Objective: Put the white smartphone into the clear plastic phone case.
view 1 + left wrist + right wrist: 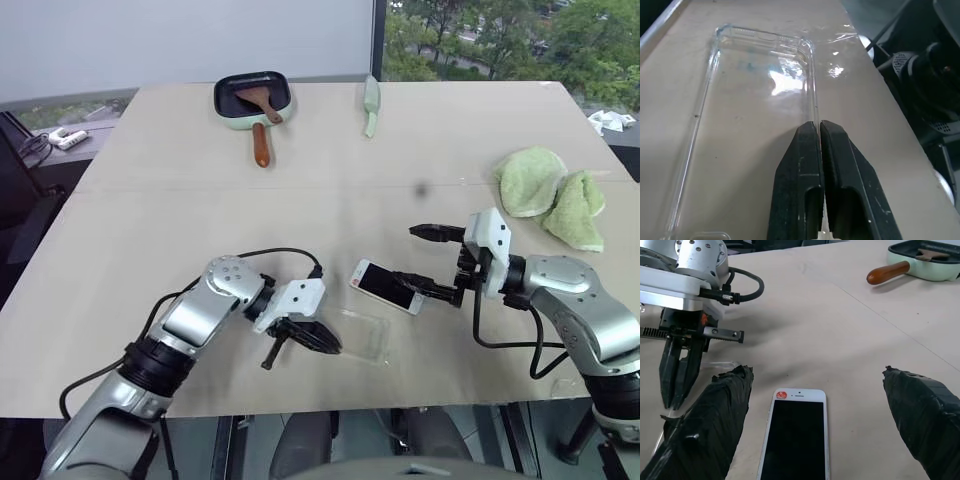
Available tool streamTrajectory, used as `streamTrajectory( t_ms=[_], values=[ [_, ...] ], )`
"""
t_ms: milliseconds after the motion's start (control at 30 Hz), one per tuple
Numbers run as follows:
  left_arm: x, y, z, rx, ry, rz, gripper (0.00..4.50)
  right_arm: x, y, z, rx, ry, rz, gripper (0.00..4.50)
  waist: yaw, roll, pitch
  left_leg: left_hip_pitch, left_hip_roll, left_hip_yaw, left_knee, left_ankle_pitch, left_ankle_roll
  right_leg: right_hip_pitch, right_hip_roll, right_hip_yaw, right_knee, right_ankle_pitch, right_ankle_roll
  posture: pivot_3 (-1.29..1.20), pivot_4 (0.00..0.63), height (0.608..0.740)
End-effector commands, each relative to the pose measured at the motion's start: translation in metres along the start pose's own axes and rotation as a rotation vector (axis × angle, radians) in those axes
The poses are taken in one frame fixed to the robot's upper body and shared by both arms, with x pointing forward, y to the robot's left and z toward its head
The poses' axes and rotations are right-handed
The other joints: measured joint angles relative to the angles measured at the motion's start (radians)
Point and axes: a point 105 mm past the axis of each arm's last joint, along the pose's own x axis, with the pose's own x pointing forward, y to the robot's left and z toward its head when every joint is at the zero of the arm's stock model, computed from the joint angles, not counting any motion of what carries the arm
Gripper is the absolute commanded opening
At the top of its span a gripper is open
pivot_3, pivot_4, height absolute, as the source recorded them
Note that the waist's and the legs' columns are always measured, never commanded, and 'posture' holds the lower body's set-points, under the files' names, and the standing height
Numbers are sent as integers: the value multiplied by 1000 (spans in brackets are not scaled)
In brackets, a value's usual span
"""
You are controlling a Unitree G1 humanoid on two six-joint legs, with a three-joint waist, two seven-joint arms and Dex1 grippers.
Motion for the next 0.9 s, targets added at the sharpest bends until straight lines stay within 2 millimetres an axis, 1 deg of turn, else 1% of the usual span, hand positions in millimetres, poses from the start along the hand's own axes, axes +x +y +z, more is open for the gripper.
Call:
streamTrajectory(
  t_ms=[33, 233, 333, 467, 633, 733, 900],
  values=[
    [5, 14, 6, 10, -27, 42, 82, -3, -1, 11, -50, -29, -14, 4500, -1, 0, 0, 0, 0, 0, 0, 0, 0, 0, 0, 0, 0, 0, 0, 0, 150, 740],
    [14, 36, 10, -3, -47, 109, 82, -4, -1, 11, -51, -26, -15, 4500, -1, 0, 0, 0, 0, 0, 0, 0, 0, 0, 0, 0, 0, 0, 0, 0, 150, 740],
    [17, 42, 8, -12, -49, 126, 82, -6, -1, 9, -53, -15, -15, 4500, 1, 0, 0, 0, 0, 0, 0, 0, 0, 0, 0, 0, 0, 0, 0, 0, 150, 740],
    [19, 47, 6, -10, -51, 150, 82, -13, -4, 2, -67, 31, -25, 4500, 1, 0, 0, 0, 0, 0, 1, 0, 0, 1, 0, 0, 0, 0, 0, 0, 150, 740],
    [16, 61, 2, -18, -57, 226, 82, -23, -2, -8, -86, 75, -17, 4500, 5, 0, -1, 2, -1, 0, 2, 0, 0, 3, -1, -1, 0, 0, 0, 0, 150, 740],
    [15, 59, -2, -10, -53, 239, 82, -33, -2, -15, -111, 117, 3, 4500, 3, 0, -1, 3, -1, 0, 2, 0, 0, 4, -1, 0, 0, 0, 0, 0, 150, 740],
    [12, 56, 0, -19, -78, 255, 82, -47, -7, -18, -109, 143, -1, 4500, 0, 0, -1, 7, 0, 0, 2, 0, 0, 7, 0, 1, 0, 0, 0, 0, 150, 740]
  ],
)
